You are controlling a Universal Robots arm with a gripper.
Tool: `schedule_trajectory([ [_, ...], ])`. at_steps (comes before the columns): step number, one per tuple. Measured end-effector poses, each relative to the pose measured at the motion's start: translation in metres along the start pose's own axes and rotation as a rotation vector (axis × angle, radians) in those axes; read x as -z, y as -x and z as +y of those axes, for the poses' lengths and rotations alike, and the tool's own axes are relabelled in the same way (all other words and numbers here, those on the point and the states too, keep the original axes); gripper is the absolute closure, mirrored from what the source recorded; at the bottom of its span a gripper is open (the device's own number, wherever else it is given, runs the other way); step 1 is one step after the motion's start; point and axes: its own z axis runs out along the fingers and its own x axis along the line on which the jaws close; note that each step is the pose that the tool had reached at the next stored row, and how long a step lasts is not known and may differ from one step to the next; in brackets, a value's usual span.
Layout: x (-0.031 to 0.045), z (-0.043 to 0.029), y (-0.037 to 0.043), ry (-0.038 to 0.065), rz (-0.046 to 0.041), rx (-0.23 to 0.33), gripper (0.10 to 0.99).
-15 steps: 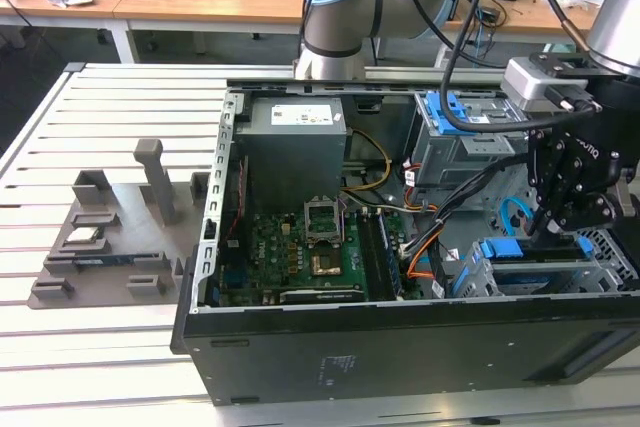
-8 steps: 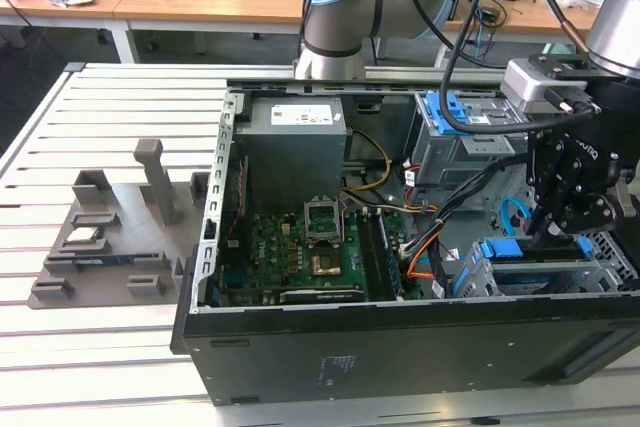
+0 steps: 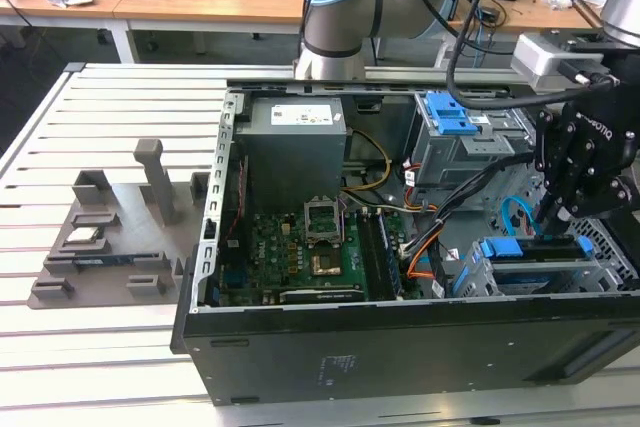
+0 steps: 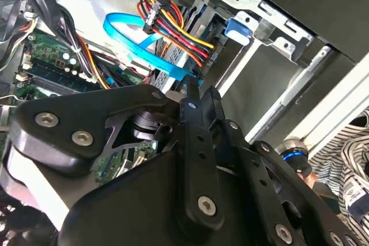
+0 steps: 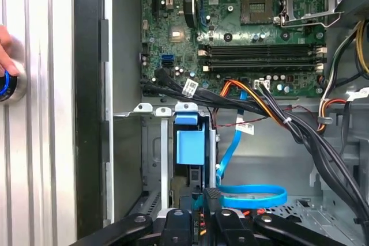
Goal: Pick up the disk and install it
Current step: 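Insert the second disk wire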
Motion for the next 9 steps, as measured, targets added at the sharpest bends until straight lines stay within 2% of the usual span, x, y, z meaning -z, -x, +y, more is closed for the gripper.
schedule_trajectory([
  [4,0.0136,-0.0001,-0.0013,0.0,0.0002,0.0,0.98],
  [9,0.035,-0.0001,-0.0036,0.0,0.0002,0.0,0.98],
])
